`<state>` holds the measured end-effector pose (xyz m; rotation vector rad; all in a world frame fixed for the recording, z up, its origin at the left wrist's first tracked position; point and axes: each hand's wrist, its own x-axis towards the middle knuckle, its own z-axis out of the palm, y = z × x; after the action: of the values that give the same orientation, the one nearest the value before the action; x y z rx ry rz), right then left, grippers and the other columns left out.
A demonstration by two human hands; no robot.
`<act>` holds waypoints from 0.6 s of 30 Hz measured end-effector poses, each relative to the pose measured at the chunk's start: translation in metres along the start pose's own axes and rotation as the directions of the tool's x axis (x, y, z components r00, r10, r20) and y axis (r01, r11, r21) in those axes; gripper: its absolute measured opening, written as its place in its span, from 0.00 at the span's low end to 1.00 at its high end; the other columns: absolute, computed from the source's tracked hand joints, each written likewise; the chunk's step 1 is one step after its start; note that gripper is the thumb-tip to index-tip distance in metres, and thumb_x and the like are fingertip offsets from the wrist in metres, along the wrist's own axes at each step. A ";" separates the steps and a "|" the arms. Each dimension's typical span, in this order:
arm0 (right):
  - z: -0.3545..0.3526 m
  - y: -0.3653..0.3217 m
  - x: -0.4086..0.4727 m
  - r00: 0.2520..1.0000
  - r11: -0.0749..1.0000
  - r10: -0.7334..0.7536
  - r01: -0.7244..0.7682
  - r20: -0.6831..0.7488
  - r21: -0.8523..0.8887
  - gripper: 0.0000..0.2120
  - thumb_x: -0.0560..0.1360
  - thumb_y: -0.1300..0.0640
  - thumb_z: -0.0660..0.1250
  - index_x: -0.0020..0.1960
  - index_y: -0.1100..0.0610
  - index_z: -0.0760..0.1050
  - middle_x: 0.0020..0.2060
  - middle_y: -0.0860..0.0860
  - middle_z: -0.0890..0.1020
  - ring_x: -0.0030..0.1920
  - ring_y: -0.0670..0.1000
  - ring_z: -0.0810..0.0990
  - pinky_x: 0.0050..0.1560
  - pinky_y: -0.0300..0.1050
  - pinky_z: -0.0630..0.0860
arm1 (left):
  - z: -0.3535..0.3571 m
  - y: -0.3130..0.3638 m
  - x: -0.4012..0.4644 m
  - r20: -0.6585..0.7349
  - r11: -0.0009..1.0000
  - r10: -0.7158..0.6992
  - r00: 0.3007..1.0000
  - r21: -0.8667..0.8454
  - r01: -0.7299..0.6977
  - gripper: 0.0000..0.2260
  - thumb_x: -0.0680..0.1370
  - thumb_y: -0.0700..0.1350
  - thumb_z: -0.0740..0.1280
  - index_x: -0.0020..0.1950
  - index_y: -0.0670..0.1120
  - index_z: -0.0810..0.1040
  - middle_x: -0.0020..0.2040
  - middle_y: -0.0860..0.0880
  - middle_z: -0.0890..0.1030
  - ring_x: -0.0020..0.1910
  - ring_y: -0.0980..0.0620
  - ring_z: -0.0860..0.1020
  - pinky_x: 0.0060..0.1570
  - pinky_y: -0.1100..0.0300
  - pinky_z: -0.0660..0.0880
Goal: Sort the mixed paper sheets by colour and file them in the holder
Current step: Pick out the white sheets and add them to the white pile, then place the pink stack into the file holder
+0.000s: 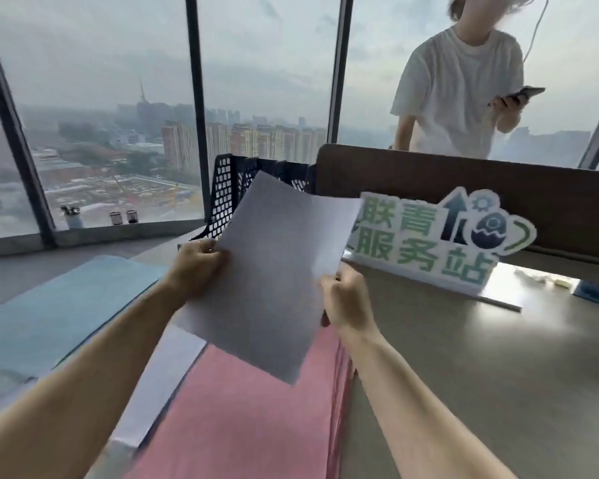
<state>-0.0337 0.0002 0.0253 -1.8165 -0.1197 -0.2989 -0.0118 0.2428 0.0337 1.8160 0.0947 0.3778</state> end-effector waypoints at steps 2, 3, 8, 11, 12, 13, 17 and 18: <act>0.038 -0.007 -0.014 0.972 0.994 0.110 -0.108 0.206 -0.020 0.06 0.68 0.63 0.59 0.33 0.61 0.72 0.24 0.56 0.76 0.25 0.56 0.76 0.22 0.46 0.69 | -0.057 -0.026 -0.001 -0.060 0.974 -0.106 0.993 0.194 0.115 0.06 0.70 0.42 0.69 0.42 0.40 0.82 0.40 0.42 0.82 0.37 0.49 0.78 0.41 0.56 0.76; 0.054 -0.011 -0.021 0.945 0.988 0.155 -0.150 0.288 -0.039 0.06 0.69 0.64 0.59 0.34 0.60 0.71 0.25 0.56 0.76 0.23 0.55 0.77 0.21 0.42 0.67 | -0.081 -0.037 -0.004 -0.087 0.948 -0.165 0.982 0.262 0.183 0.06 0.71 0.42 0.70 0.44 0.40 0.83 0.40 0.42 0.83 0.37 0.48 0.78 0.44 0.54 0.76; 0.124 -0.011 -0.036 0.833 0.964 0.261 -0.195 0.487 -0.182 0.05 0.73 0.62 0.59 0.39 0.60 0.72 0.27 0.56 0.78 0.20 0.52 0.76 0.22 0.37 0.64 | -0.154 -0.074 -0.022 -0.144 0.832 -0.269 0.952 0.464 0.305 0.06 0.71 0.42 0.72 0.42 0.39 0.83 0.37 0.43 0.82 0.34 0.48 0.77 0.37 0.59 0.73; 0.149 -0.006 -0.039 0.814 0.947 0.291 -0.171 0.502 -0.273 0.11 0.73 0.62 0.60 0.31 0.57 0.66 0.16 0.47 0.72 0.20 0.53 0.76 0.20 0.36 0.62 | -0.168 -0.089 -0.022 -0.161 0.758 -0.243 0.957 0.584 0.291 0.04 0.73 0.39 0.71 0.45 0.40 0.84 0.42 0.42 0.83 0.41 0.47 0.78 0.44 0.59 0.73; 0.154 -0.005 -0.040 0.815 0.942 0.290 -0.150 0.501 -0.301 0.12 0.72 0.63 0.60 0.30 0.57 0.66 0.15 0.47 0.72 0.20 0.53 0.75 0.19 0.35 0.62 | -0.170 -0.095 -0.021 -0.156 0.742 -0.238 0.959 0.608 0.283 0.05 0.73 0.39 0.71 0.46 0.40 0.84 0.43 0.42 0.83 0.43 0.46 0.79 0.44 0.59 0.72; 0.158 -0.003 -0.040 0.818 0.935 0.287 -0.126 0.499 -0.330 0.11 0.71 0.62 0.60 0.30 0.57 0.67 0.17 0.48 0.75 0.19 0.52 0.75 0.19 0.34 0.63 | -0.170 -0.099 -0.019 -0.150 0.725 -0.234 0.961 0.632 0.276 0.06 0.73 0.39 0.71 0.48 0.40 0.84 0.43 0.43 0.82 0.44 0.45 0.79 0.44 0.60 0.71; 0.167 0.007 -0.037 0.839 0.868 0.301 -0.045 0.454 -0.494 0.08 0.65 0.60 0.60 0.30 0.58 0.76 0.29 0.53 0.84 0.22 0.48 0.76 0.31 0.40 0.78 | -0.166 -0.110 -0.014 -0.168 0.605 -0.220 0.961 0.749 0.269 0.19 0.71 0.42 0.73 0.61 0.45 0.80 0.55 0.43 0.82 0.53 0.45 0.78 0.50 0.60 0.72; 0.168 0.011 -0.036 0.847 0.832 0.308 -0.020 0.432 -0.554 0.07 0.65 0.59 0.61 0.31 0.57 0.76 0.31 0.53 0.85 0.27 0.49 0.79 0.35 0.41 0.78 | -0.162 -0.110 -0.014 -0.159 0.554 -0.216 0.963 0.793 0.255 0.23 0.71 0.43 0.73 0.66 0.47 0.77 0.60 0.43 0.80 0.58 0.44 0.77 0.55 0.58 0.73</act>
<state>-0.0421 0.1613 -0.0343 -2.4171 -0.2607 0.3277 -0.0598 0.4198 -0.0366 2.6708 0.6375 0.1739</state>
